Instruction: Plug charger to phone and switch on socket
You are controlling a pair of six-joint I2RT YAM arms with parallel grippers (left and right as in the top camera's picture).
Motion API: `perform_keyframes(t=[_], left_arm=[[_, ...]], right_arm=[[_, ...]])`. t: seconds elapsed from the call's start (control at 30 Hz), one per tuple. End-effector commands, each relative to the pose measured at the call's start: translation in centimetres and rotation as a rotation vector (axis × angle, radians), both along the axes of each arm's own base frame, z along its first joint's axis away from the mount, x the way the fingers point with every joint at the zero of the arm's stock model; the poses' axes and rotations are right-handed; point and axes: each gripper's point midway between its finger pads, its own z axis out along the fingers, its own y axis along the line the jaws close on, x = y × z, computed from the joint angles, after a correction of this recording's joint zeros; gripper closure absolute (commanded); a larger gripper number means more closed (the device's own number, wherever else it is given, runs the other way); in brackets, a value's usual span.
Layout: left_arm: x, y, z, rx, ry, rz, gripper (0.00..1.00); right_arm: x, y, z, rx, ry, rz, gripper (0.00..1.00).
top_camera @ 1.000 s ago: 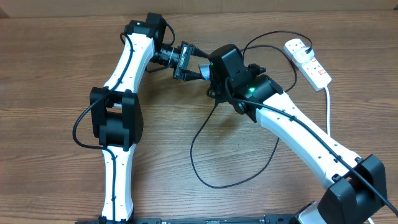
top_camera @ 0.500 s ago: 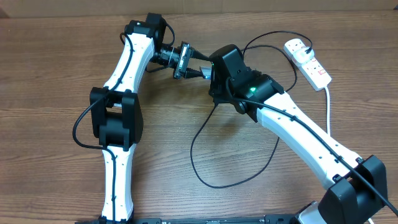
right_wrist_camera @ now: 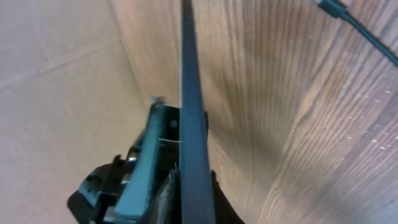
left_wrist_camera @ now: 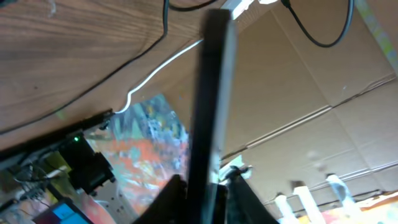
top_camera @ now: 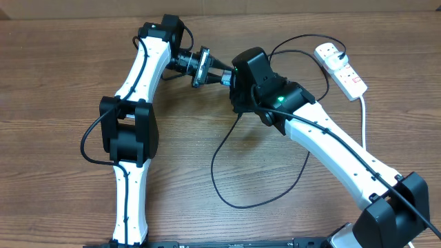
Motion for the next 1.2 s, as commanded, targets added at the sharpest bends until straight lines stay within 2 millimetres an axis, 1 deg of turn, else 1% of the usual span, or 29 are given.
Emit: perform_keyframes(t=[0.0,0.07,0.2,0.23,0.3,0.37,0.43,0.5,0.6,0.67,0.7,0.77,0.83,0.87,0.93,1.03,1.07,1.1,1.17], left_arm=[[0.2,-0.3,1.2,-0.035,-0.013,-0.001,0.95],[0.2,-0.3,1.2,-0.036,-0.014,-0.001,0.96],[0.2,-0.3,1.2,-0.035,-0.014,-0.001,0.95],[0.2,-0.3,1.2,-0.034,-0.014,-0.001,0.96],[0.2,-0.3,1.2,-0.036,-0.024,-0.003,0.96],[0.3,-0.3,1.2,-0.039,-0.046,-0.008,0.96],[0.5,-0.3,1.2,-0.044,-0.076,-0.012,0.96],[0.9,-0.3,0.9,-0.032,-0.110,-0.011,0.96],[2.1,0.3,-0.4,0.042,-0.190,-0.002,0.96],[3.1,1.3,-1.5,0.108,-0.284,-0.003,0.96],[3.4,1.7,-1.9,0.127,-0.343,-0.016,0.96],[4.0,2.8,-2.5,0.157,-0.474,-0.051,0.96],[4.3,3.7,-3.0,0.184,-0.538,-0.076,0.96],[4.2,4.1,-2.8,0.190,-0.564,-0.088,0.96],[4.1,4.8,-2.5,0.203,-0.622,-0.113,0.96],[4.0,6.3,-1.3,0.286,-0.700,-0.138,0.96],[4.0,7.3,-0.2,0.357,-0.745,-0.145,0.96],[4.0,8.0,0.6,0.401,-0.774,-0.149,0.96],[3.8,10.0,2.7,0.555,-0.834,-0.150,0.96]], right_arm=[[-0.3,0.7,3.5,0.121,-0.020,-0.040,0.92],[-0.4,0.8,3.5,0.125,-0.017,-0.034,0.92],[-0.4,0.8,3.5,0.079,-0.046,0.022,0.85],[-0.3,0.8,3.5,0.059,-0.058,0.041,0.82],[-0.3,0.8,3.6,0.024,-0.083,0.084,0.66],[0.0,1.0,4.0,-0.012,-0.127,0.136,0.54],[0.4,1.3,4.9,-0.067,-0.205,0.218,0.48],[0.6,1.5,6.1,-0.129,-0.291,0.302,0.46],[0.3,1.2,8.1,-0.213,-0.395,0.396,0.41],[-0.1,0.9,9.6,-0.286,-0.469,0.470,0.37],[-0.5,0.6,10.2,-0.331,-0.507,0.512,0.32],[-1.2,0.2,11.1,-0.411,-0.558,0.585,0.20],[-1.8,-0.5,11.9,-0.500,-0.609,0.660,0.16],[-2.0,-0.7,12.1,-0.536,-0.625,0.690,0.14],[-2.4,-1.2,12.0,-0.614,-0.647,0.772,0.10],[-2.8,-2.2,10.6,-0.646,-0.605,0.844,0.06],[-3.0,-3.3,9.4,-0.640,-0.542,0.858,0.05],[-3.1,-3.9,8.7,-0.640,-0.513,0.868,0.05],[-3.1,-5.1,7.4,-0.647,-0.471,0.923,0.05]])
